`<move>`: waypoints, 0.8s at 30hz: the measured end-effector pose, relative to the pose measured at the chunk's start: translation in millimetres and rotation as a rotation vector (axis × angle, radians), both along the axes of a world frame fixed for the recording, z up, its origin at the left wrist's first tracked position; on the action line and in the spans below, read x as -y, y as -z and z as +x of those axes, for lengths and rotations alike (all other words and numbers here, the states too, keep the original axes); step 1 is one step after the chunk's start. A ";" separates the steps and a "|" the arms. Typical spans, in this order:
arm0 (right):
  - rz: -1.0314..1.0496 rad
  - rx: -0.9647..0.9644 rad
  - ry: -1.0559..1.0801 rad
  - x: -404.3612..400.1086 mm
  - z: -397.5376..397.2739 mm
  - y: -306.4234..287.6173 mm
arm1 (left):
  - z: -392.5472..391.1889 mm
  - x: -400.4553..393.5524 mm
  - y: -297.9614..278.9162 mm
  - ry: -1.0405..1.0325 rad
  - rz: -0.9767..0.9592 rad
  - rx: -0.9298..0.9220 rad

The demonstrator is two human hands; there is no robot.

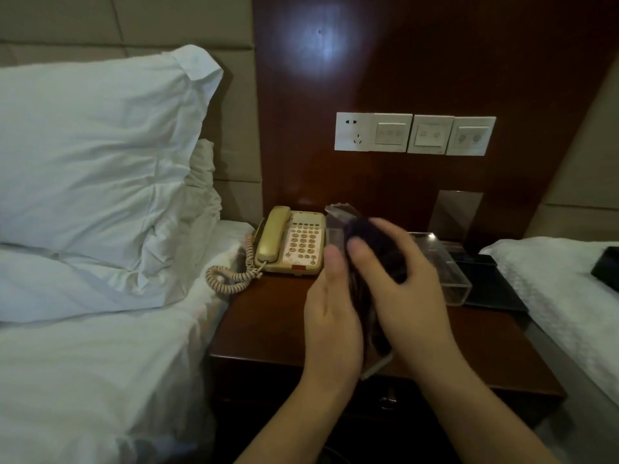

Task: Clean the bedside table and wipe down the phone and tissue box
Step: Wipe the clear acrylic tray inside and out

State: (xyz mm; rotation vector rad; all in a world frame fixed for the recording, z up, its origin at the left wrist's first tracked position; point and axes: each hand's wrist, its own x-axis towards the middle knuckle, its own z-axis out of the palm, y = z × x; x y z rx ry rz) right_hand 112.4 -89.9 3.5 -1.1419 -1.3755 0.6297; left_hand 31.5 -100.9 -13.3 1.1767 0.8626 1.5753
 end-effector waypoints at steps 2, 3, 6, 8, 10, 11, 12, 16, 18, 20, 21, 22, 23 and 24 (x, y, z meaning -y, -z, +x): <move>-0.012 -0.044 0.013 -11.5 -1.7 -10.7 | 2.5 3.7 -2.4 0.002 -0.004 -0.012; -0.003 -0.032 0.020 -12.6 -3.8 -10.4 | 1.9 3.8 -2.6 -0.005 -0.015 -0.004; -0.008 0.045 -0.007 10.5 -8.3 12.0 | -5.4 -0.3 -4.3 -0.046 -0.120 0.098; -0.029 0.064 -0.044 31.3 -4.5 30.2 | -10.4 -4.7 -6.5 -0.094 -0.178 0.104; -0.059 0.030 -0.050 37.3 5.2 41.7 | -9.6 -7.0 -5.7 -0.120 -0.187 0.121; -0.074 -0.004 -0.039 34.2 10.6 45.8 | -8.2 -7.5 -5.1 -0.121 -0.206 0.134; -0.085 -0.036 -0.011 28.7 15.8 50.2 | -6.4 -7.8 -3.8 -0.118 -0.240 0.152; -0.098 -0.086 0.186 3.9 34.5 61.9 | -1.6 -9.5 0.2 -0.113 -0.397 0.289; -0.158 -0.160 0.275 -2.3 42.8 67.5 | -1.0 -10.6 2.5 -0.122 -0.448 0.339; -0.250 -0.265 0.344 -2.1 40.3 71.1 | 0.2 -12.1 6.6 -0.142 -0.454 0.413; -0.295 -0.346 0.363 -0.6 35.7 72.3 | 2.3 -13.0 9.4 -0.156 -0.448 0.448; -0.335 -0.464 0.365 1.4 29.7 73.4 | 5.3 -13.2 11.6 -0.170 -0.440 0.471; -0.376 -0.605 0.345 3.2 23.1 73.8 | 9.4 -13.0 13.2 -0.188 -0.433 0.476; -0.419 -0.738 0.310 5.3 16.9 72.8 | 13.8 -12.4 15.2 -0.207 -0.426 0.464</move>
